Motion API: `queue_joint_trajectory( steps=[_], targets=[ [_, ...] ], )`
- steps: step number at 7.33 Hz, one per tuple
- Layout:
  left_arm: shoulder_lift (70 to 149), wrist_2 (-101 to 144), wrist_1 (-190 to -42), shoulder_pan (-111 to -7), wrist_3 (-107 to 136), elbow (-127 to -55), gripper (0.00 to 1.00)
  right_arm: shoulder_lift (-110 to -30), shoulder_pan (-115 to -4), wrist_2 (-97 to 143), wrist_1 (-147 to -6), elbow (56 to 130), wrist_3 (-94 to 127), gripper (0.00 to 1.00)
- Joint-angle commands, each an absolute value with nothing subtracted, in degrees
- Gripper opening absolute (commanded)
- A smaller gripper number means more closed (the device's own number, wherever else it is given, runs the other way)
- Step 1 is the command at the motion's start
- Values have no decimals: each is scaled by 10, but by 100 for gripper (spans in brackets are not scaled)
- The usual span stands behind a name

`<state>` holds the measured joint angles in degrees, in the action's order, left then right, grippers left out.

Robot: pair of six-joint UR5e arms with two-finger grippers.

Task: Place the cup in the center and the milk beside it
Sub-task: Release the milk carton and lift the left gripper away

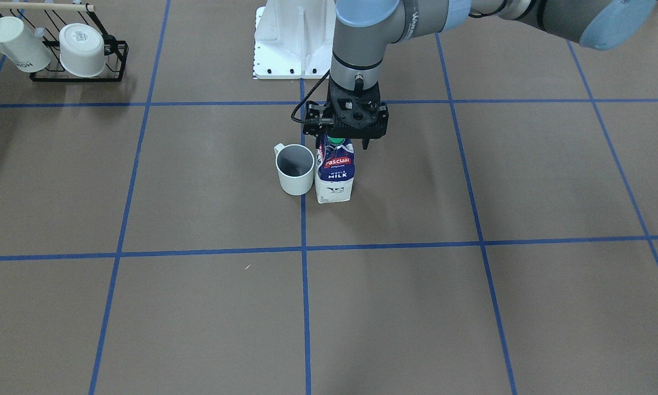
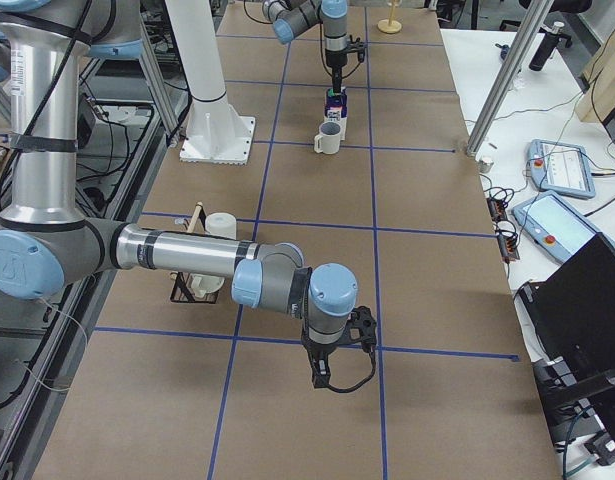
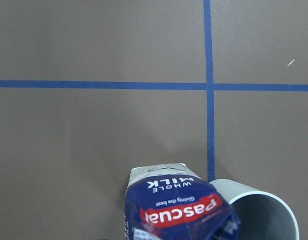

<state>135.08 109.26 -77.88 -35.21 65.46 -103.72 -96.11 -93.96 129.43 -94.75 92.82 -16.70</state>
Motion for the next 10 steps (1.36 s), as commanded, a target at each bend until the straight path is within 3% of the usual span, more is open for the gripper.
queue_joint_trajectory(
  steps=[1,3,5,7,9,10],
  targets=[
    [1349,1174,-666,-449,509,-1091,99,-961,-940,1295,-948,927,-167,100],
    [1228,1203,-629,-571,261,-1142,99,-963,-940,1295,-948,927,-167,100],
    [1086,1236,-663,-693,21,-1123,99,-966,-940,1295,-948,927,-167,100],
    [952,1251,-802,-765,-43,-1025,99,-966,-940,1295,-948,926,-168,100],
    [898,1322,-908,-793,-45,-915,99,-967,-940,1295,-947,927,-168,100],
    [883,1324,-931,-814,-45,-911,99,-966,-940,1295,-947,927,-168,100]
  ],
)
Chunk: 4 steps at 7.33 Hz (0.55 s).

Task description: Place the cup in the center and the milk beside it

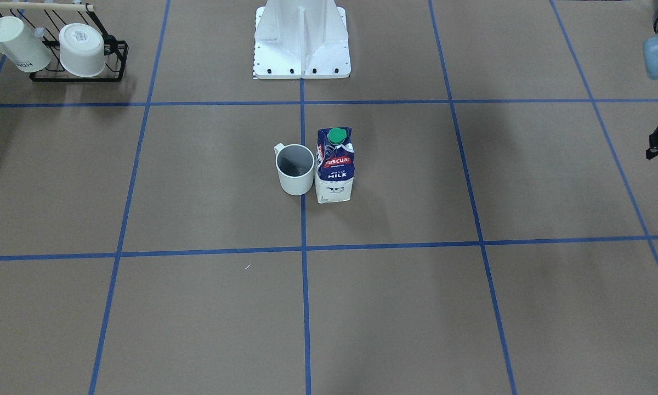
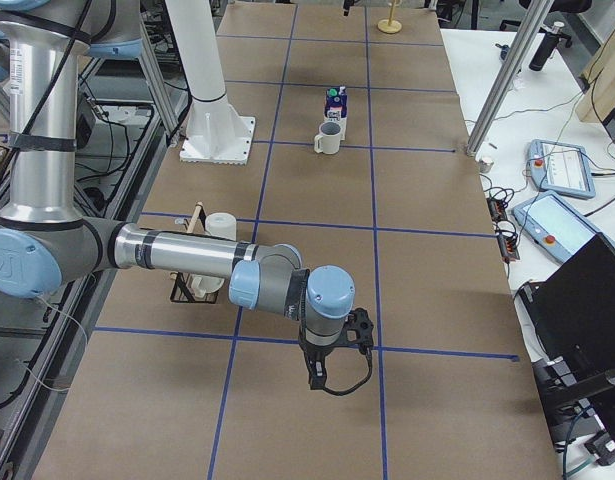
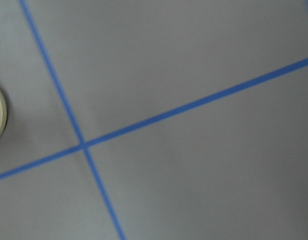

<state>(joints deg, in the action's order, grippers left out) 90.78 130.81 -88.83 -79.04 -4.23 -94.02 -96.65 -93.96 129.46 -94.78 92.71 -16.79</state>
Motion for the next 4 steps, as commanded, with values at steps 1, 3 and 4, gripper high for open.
queue_joint_trajectory(
  steps=[1,3,4],
  targets=[
    [871,1327,-928,-852,-46,-918,99,-966,-940,1295,-947,927,-168,100],
    [834,1318,-924,-908,-39,-970,99,-964,-940,1295,-947,928,-168,100],
    [810,1310,-930,-910,-40,-993,99,-964,-940,1295,-947,928,-167,100]
  ],
)
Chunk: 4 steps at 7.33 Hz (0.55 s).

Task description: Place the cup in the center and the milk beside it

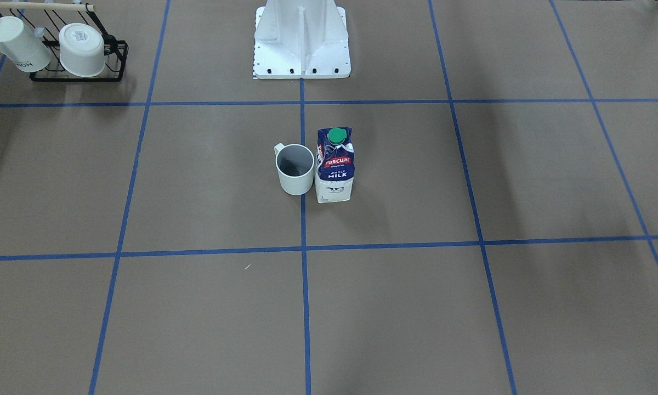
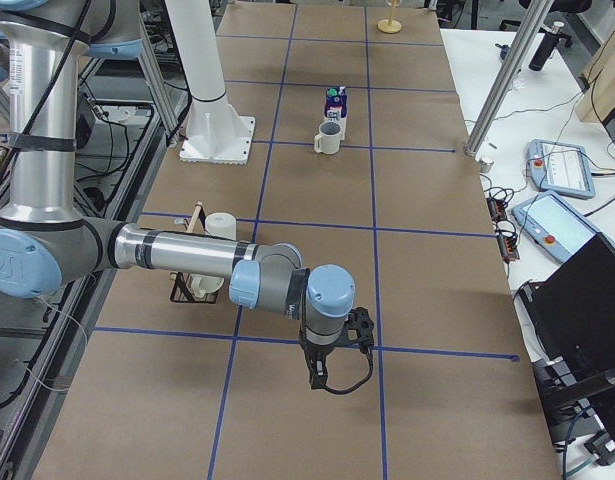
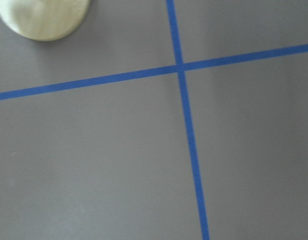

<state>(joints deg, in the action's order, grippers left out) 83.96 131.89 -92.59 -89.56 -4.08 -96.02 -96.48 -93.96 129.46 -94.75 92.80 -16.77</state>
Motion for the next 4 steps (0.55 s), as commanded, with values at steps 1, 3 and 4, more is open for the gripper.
queue_joint_trajectory(
  steps=[1,3,4],
  targets=[
    [809,1308,-931,-910,-42,-1001,99,-962,-940,1295,-947,928,-167,100],
    [810,1308,-931,-909,-42,-1005,99,-959,-940,1295,-947,929,-167,100],
    [809,1308,-931,-909,-42,-1005,99,-959,-940,1295,-948,928,-166,100]
  ],
)
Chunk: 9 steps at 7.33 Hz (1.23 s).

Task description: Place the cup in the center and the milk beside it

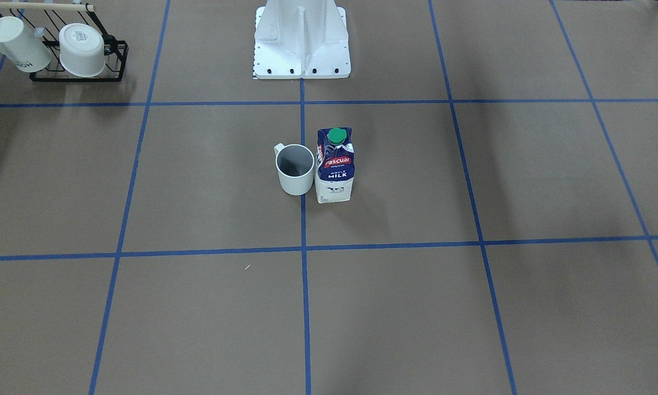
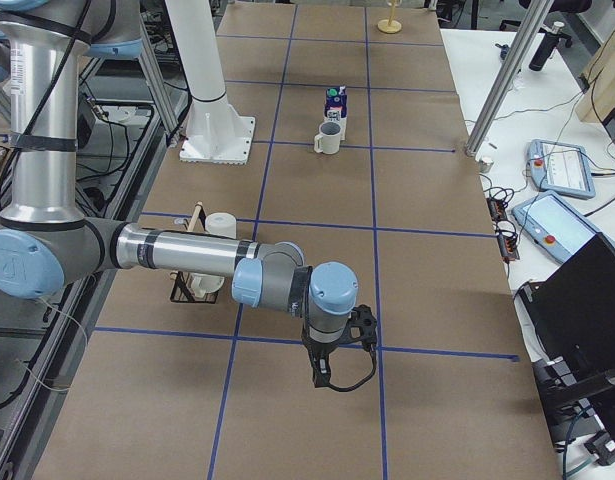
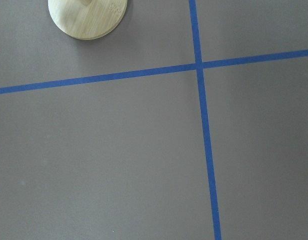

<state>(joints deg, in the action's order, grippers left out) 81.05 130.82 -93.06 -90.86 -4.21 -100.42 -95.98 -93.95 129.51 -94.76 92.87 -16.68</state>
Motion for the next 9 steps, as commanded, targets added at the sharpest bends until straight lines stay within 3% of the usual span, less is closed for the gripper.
queue_joint_trajectory(
  steps=[1,9],
  targets=[
    [809,1307,-931,-909,-41,-1000,99,-959,-940,1296,-948,928,-166,100],
    [797,1308,-931,-909,-40,-1005,99,-976,-941,1295,-948,964,-164,100]
  ],
)
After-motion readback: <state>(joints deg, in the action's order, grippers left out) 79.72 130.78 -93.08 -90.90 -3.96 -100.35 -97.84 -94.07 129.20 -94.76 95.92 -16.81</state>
